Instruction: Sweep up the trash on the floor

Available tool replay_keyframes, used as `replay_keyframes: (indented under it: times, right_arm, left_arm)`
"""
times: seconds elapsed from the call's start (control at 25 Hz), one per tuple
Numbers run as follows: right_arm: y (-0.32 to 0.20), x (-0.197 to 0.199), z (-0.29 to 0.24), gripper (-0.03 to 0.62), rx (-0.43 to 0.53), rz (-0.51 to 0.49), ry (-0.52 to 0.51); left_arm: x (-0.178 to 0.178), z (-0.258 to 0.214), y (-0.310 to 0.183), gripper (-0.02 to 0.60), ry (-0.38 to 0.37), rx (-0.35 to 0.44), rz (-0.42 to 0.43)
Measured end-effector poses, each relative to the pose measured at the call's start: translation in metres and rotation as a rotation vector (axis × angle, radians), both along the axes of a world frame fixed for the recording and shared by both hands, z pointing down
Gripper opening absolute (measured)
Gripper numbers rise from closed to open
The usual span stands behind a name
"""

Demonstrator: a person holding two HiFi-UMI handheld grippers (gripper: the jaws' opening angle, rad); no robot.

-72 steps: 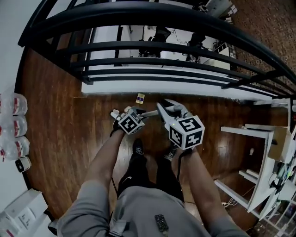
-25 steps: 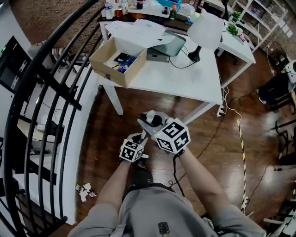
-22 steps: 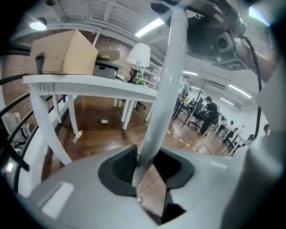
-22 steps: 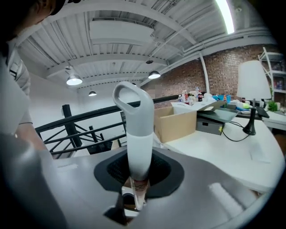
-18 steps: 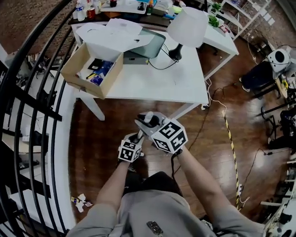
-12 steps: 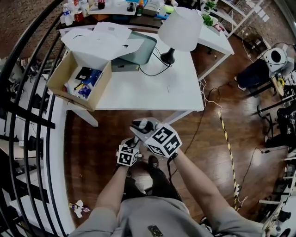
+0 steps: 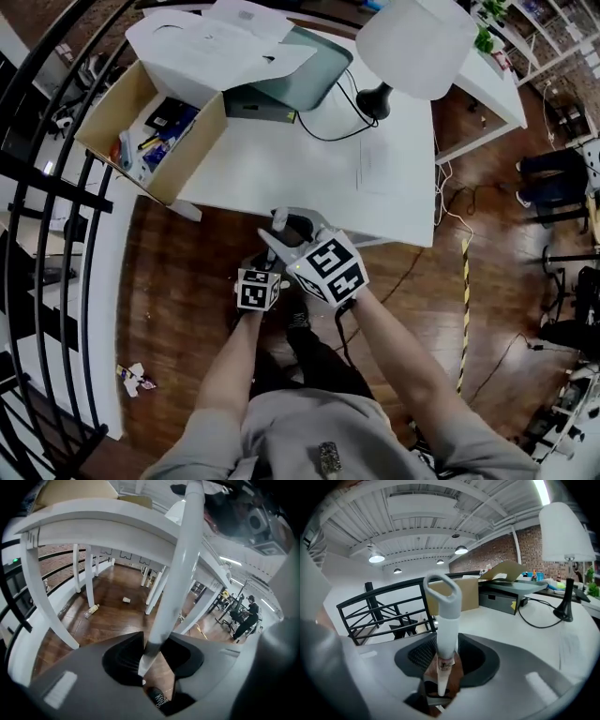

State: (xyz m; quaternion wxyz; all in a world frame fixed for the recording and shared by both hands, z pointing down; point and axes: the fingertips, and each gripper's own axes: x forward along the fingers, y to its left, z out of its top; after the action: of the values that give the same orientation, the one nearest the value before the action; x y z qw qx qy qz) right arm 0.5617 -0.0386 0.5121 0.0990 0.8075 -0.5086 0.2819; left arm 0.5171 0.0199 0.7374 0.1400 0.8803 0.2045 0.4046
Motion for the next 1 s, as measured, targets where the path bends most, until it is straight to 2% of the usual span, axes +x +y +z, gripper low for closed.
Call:
replay_keyframes:
  times: [0.12,0.28,0.44,0.48,0.56,0.8,0.92,1.0]
  right_arm:
    - [0.028,0.014,-0.009,0.154,0.024,0.052,0.015]
    - [0.056,0.019,-0.024,0.153,0.055,0.085,0.007]
    - [0.073,0.018,-0.026,0.13,0.056,0.092,0.001]
    - [0.076,0.016,-0.025,0.124,0.055,0.089,-0.003]
    - [0.082,0.012,-0.025,0.113,0.052,0.083,-0.013]
    - [0.094,0.002,-0.024,0.104,0.053,0.068,-0.041]
    - [0.088,-0.008,-0.035,0.084,0.105,0.046,-0.055]
    - [0.075,-0.022,-0.044,0.058,0.152,0.009,-0.075]
  left_arm:
    - [0.011,0.007,0.001,0.11,-0.014,0.016,-0.026]
    - [0.02,0.012,0.001,0.11,-0.039,0.031,-0.058]
    - [0.024,0.014,0.004,0.121,-0.049,-0.002,-0.107]
    - [0.024,0.014,0.005,0.13,-0.054,-0.013,-0.112]
    - [0.022,0.009,0.009,0.207,-0.058,-0.023,-0.103]
    - [0.005,-0.009,0.008,0.236,-0.043,-0.024,-0.121]
    - [-0.007,-0.031,-0.003,0.236,-0.005,-0.017,-0.166]
    - [-0.02,-0.055,-0.015,0.236,0.032,-0.045,-0.212]
